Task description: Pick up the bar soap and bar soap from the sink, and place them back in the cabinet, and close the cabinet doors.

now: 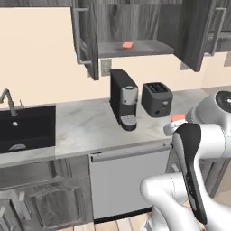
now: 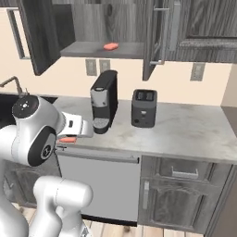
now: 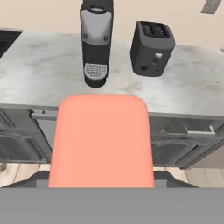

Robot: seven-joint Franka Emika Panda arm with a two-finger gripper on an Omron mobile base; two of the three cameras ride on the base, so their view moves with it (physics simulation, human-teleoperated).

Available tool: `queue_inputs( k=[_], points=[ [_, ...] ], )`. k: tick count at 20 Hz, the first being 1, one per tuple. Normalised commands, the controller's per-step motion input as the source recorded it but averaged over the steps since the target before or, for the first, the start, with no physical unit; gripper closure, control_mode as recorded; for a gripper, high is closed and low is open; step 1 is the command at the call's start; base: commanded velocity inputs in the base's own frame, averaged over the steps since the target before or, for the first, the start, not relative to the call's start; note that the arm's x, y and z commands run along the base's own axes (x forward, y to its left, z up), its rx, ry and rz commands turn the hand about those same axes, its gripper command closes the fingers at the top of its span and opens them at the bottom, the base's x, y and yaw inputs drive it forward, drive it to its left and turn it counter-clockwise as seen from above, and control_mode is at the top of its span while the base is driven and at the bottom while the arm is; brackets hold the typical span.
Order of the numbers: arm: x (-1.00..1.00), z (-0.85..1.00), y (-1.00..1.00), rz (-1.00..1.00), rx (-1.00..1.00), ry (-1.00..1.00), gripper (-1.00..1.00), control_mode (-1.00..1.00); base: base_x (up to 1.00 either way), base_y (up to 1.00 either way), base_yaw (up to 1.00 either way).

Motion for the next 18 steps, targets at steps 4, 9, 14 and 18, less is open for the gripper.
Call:
queue_inputs(
  k=[4, 9, 14, 18],
  points=[
    [0.00, 0.00, 0.00, 0.00, 0.00, 0.00, 1.00, 1.00, 0.57, 0.00, 0.00],
    [0.00, 0.00, 0.00, 0.00, 0.00, 0.00, 1.00, 1.00, 0.59, 0.00, 0.00],
    [0.00, 0.00, 0.00, 0.00, 0.00, 0.00, 1.00, 1.00, 0.52, 0.00, 0.00],
    [0.00, 0.00, 0.00, 0.00, 0.00, 0.00, 1.00, 1.00, 0.44, 0.00, 0.00]
  ],
)
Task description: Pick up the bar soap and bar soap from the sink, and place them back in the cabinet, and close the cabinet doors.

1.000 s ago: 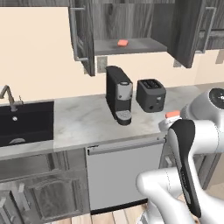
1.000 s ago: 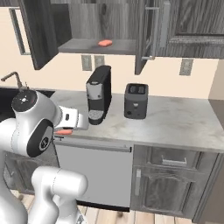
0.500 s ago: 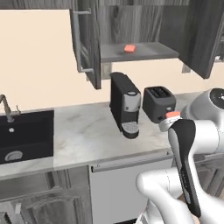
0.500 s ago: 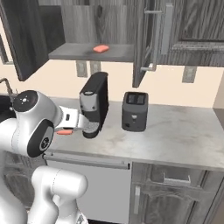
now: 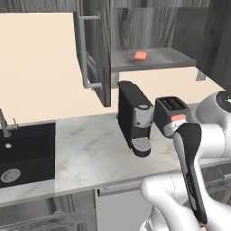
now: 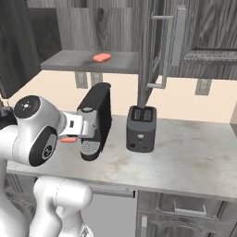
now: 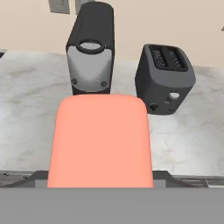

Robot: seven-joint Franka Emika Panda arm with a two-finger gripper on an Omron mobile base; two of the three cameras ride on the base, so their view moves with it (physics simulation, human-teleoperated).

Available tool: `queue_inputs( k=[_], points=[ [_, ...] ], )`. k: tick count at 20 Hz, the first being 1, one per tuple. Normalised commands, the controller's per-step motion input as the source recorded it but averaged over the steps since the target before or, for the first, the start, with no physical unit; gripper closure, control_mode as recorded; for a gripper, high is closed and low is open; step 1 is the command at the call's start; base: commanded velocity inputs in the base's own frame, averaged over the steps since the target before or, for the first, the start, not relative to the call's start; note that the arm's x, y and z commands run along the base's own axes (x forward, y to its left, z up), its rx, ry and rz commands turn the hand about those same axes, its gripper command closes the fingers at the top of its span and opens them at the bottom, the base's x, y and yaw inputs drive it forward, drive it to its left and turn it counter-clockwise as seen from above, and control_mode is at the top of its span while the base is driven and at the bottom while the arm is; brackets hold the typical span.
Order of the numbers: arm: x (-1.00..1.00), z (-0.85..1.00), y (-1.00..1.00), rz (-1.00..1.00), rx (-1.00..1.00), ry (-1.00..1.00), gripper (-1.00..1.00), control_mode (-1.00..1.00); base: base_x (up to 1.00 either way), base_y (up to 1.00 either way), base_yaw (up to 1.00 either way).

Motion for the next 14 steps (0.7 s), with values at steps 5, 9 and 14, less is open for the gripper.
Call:
queue_inputs(
  k=[5, 9, 14],
  points=[
    [0.00, 0.00, 0.00, 0.00, 0.00, 0.00, 1.00, 1.00, 0.36, 0.00, 0.00],
    [0.00, 0.00, 0.00, 0.00, 0.00, 0.00, 1.00, 1.00, 0.17, 0.00, 0.00],
    [0.00, 0.00, 0.00, 0.00, 0.00, 0.00, 1.00, 1.00, 0.07, 0.00, 0.01]
  ],
)
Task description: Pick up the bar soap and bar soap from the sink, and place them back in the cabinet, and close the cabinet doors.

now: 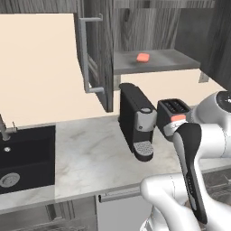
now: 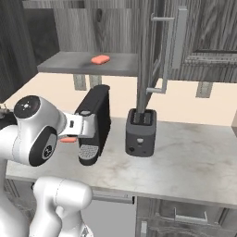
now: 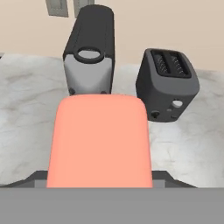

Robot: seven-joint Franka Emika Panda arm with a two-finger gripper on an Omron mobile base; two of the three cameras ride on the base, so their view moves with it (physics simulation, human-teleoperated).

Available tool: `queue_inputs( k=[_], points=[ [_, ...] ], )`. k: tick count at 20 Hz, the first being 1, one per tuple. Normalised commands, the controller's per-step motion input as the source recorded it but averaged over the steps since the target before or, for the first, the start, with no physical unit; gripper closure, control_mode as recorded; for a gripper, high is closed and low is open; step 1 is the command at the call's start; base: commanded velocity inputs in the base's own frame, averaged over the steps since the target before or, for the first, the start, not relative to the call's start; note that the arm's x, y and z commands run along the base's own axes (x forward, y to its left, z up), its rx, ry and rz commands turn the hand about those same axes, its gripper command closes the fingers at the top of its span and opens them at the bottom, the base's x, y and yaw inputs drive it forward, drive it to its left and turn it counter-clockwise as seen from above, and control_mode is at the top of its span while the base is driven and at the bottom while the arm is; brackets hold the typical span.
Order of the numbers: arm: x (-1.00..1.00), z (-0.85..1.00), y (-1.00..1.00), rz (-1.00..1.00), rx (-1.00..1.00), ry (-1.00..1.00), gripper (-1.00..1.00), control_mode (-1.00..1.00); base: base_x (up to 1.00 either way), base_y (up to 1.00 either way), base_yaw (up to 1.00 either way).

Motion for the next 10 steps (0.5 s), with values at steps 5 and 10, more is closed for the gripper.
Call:
queue_inputs(
  k=[5, 10],
  points=[
    [0.08, 0.00, 0.00, 0.00, 0.00, -0.01, 1.00, -1.00, 0.02, 0.00, 0.00],
    [0.03, 0.09, 0.00, 0.00, 0.00, -0.16, 1.00, -1.00, 0.00, 0.00, 0.00]
  ],
)
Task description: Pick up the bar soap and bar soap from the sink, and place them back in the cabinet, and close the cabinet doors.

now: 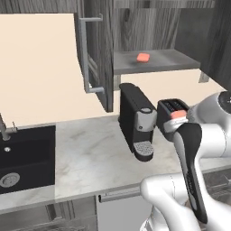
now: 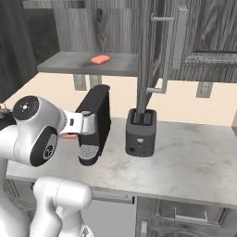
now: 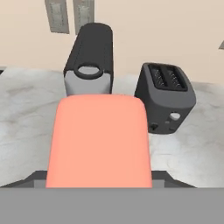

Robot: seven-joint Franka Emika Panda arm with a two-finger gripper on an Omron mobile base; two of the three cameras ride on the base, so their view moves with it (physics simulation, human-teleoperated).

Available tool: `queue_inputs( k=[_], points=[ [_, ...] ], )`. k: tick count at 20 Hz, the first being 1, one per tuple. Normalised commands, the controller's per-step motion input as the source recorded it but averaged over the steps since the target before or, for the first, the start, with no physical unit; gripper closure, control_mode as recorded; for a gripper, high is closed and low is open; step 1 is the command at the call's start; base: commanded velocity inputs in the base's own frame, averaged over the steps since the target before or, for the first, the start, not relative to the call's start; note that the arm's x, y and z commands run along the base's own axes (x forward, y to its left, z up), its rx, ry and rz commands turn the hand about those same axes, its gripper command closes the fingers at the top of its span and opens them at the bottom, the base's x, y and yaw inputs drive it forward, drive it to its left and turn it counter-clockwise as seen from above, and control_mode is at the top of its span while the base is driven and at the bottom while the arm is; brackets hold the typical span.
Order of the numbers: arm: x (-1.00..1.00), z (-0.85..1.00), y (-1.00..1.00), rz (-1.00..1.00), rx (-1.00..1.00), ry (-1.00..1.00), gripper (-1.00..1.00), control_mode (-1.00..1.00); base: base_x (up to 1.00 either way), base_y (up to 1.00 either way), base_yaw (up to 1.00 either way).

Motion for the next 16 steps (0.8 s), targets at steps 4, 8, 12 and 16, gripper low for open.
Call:
queue_inputs(
  k=[4, 8, 12, 16],
  points=[
    [0.00, 0.22, 0.00, 0.00, 0.00, -0.23, 1.00, -1.00, 0.00, 0.00, 0.00],
    [0.00, 0.31, 0.00, 0.00, 0.00, -0.22, 1.00, -1.00, 0.00, 0.00, 0.00],
    [0.00, 0.36, 0.00, 0.00, 0.00, -0.13, 1.00, -1.00, 0.00, 0.00, 0.00],
    [0.00, 0.20, -0.04, 0.00, 0.00, -0.08, 1.00, -1.00, 0.00, 0.00, 0.00]
  ],
)
